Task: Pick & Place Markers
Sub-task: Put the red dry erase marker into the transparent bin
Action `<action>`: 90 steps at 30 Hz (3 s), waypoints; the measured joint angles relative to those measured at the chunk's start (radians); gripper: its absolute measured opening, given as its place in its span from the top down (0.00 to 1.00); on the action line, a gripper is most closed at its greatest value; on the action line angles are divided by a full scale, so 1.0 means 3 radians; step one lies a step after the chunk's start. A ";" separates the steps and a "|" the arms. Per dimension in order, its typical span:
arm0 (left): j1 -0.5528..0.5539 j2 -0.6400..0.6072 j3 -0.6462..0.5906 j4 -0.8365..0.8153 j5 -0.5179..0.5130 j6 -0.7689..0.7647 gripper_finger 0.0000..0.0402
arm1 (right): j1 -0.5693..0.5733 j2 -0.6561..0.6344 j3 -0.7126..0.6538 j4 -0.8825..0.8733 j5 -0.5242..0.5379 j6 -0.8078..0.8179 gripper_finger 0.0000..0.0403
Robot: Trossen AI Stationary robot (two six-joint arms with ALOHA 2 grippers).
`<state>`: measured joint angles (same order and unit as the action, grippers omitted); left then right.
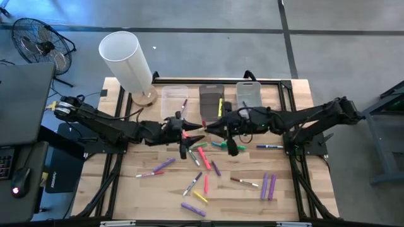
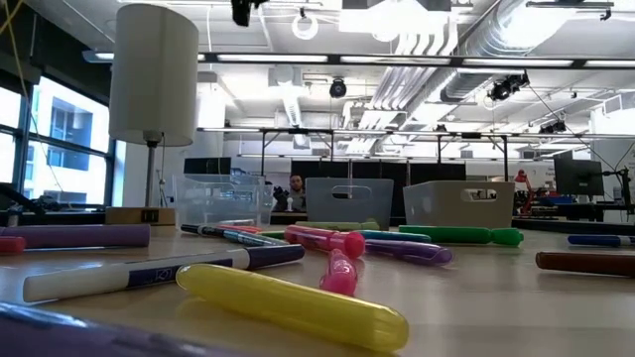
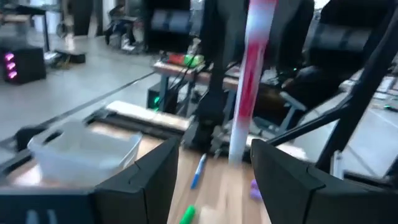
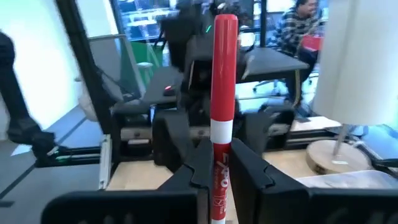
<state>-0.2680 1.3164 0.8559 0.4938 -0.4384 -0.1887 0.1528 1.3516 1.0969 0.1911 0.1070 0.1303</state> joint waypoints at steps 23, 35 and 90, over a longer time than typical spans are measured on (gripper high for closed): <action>-0.0001 0.0189 0.0215 -0.0261 -0.0018 0.0004 0.93 | -0.0009 0.0207 0.0000 0.0172 0.0048 -0.0085 0.94; 0.0000 0.0190 0.0214 -0.0317 -0.0308 -0.0546 0.91 | -0.0098 0.0059 0.0005 -0.0191 0.0225 -0.0224 0.72; 0.2378 0.0647 0.0486 -0.3326 0.1023 -0.2067 0.89 | -0.0486 -0.0620 0.0005 -0.3276 0.0728 0.1366 0.65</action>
<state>0.4453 1.5105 1.0016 -0.5040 -0.1316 -0.8088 0.0071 1.1656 1.0985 -0.7918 0.3254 0.5402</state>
